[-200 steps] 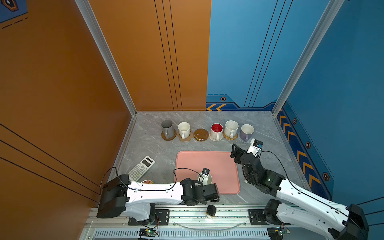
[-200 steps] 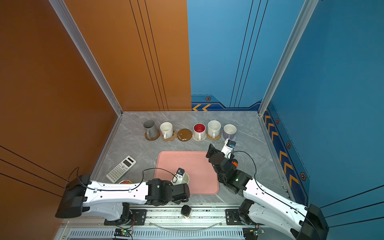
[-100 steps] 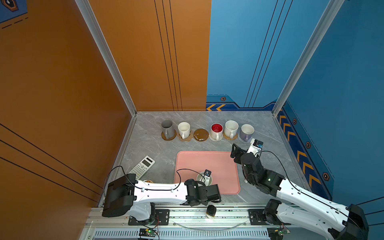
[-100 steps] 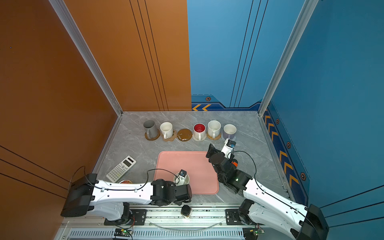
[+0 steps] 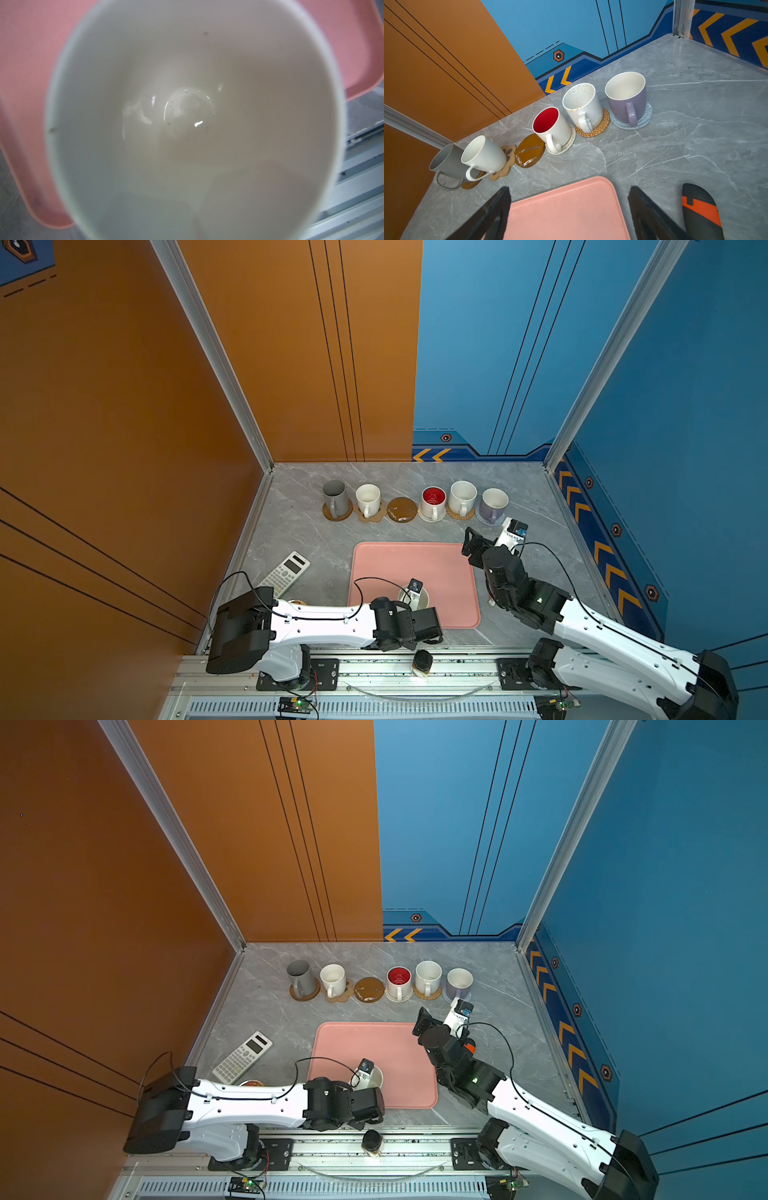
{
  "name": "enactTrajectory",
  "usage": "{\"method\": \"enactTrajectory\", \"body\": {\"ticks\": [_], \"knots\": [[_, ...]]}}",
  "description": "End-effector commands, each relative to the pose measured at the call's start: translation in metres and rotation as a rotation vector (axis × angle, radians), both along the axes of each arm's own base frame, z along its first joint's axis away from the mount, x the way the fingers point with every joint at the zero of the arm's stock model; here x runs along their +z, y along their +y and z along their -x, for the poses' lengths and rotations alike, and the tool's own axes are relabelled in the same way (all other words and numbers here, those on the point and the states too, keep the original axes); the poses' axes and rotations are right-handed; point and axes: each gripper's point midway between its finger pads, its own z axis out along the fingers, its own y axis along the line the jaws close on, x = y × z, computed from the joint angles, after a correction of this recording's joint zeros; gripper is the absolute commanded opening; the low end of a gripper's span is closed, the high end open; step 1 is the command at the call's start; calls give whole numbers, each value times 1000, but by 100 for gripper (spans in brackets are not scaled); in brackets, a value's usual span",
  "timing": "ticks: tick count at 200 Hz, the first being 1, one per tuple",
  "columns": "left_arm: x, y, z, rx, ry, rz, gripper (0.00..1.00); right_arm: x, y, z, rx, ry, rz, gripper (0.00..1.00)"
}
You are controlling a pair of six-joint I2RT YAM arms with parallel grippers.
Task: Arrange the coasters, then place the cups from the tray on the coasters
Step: 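Lower the left gripper onto the blue-handled mug rim and close it, then lift the blue-handled mug with the left gripper toward the coaster row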
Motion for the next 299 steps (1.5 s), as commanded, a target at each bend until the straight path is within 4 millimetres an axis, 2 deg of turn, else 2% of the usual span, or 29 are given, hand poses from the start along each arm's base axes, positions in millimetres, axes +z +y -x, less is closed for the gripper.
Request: {"method": "enactTrajectory", "body": {"ticks": [1, 110, 299], "knots": [[-3, 4, -1, 9, 8, -16, 0, -5, -5, 3, -4, 12, -2, 87], [11, 5, -6, 20, -30, 24, 0, -5, -6, 2, -8, 13, -4, 87], [16, 5, -8, 19, -53, 33, 0, -5, -11, 5, -11, 14, -7, 87]]}}
